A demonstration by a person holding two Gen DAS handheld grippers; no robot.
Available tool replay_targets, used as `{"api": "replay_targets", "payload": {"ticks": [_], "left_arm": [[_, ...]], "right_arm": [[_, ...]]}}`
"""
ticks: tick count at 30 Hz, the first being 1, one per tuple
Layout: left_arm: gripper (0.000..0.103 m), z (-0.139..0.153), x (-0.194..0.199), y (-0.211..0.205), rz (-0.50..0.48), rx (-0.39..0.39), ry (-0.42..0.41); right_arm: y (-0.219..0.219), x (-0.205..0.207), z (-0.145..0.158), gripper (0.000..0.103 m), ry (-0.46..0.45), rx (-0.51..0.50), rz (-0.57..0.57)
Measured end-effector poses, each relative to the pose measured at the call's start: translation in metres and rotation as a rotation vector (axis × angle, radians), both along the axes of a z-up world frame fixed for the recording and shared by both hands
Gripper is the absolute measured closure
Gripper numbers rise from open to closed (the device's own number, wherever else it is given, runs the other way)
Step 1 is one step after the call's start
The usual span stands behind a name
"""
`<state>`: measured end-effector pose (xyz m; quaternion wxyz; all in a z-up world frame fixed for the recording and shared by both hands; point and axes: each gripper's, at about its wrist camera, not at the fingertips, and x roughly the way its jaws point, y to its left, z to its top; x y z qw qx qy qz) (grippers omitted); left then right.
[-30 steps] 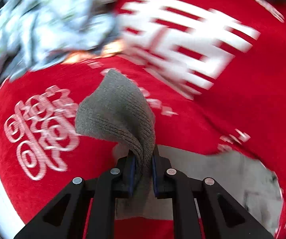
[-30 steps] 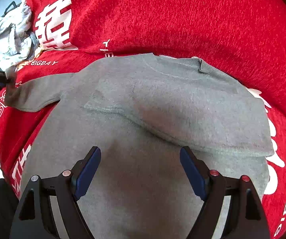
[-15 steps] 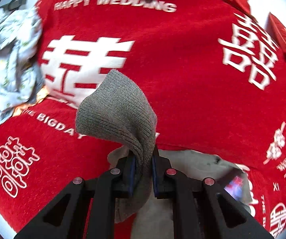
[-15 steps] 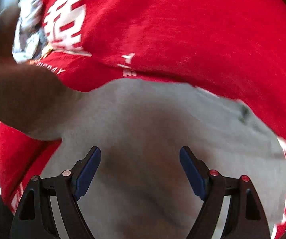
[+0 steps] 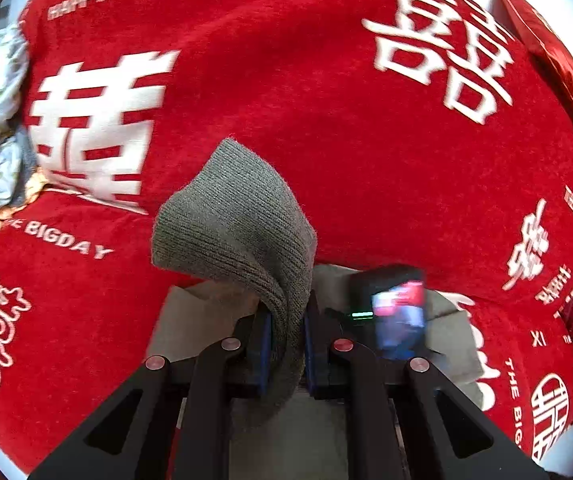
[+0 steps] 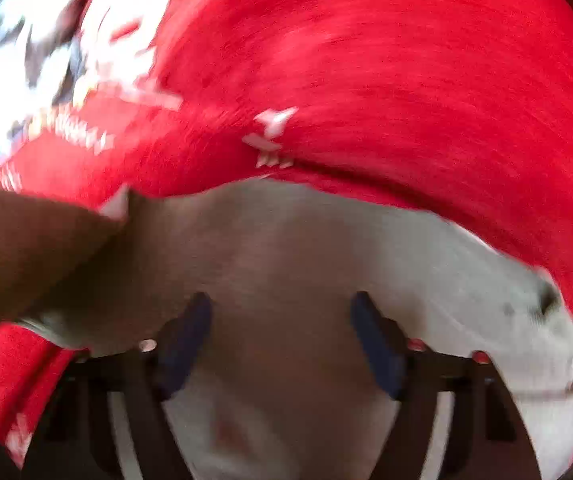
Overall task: Fold small clothes
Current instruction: 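Fold the held sleeve across the sweater body and release with the left tool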
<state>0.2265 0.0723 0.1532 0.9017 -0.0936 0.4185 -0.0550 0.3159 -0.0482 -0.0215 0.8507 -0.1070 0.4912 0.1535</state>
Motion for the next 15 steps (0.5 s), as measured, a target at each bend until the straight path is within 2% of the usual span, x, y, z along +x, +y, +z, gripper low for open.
{"api": "replay_targets", "payload": {"ticks": [2,5,10,13,15], "left_arm": [[0.089,-0.005,0.002,-0.024,-0.040,-0.001,0.014],[0.089,-0.016,0.005,-0.069,-0.103,-0.013,0.040],[0.089,-0.048,0.010,-0.158,-0.229,-0.008,0.100],[0.089,-0.084,0.014,-0.204,-0.279,0.027,0.169],[0.089,-0.105,0.016,-0.220,-0.296,0.037,0.214]], "right_arm": [[-0.042,-0.012,0.019,0.036,-0.024,0.056,-0.073],[-0.113,-0.035,0.045,0.036,-0.048,0.113,-0.177],[-0.196,-0.071,0.071,0.036,-0.097,0.059,-0.285],[-0.233,-0.090,0.072,0.036,-0.093,0.054,-0.342],[-0.253,-0.099,0.071,0.036,-0.083,0.069,-0.375]]}}
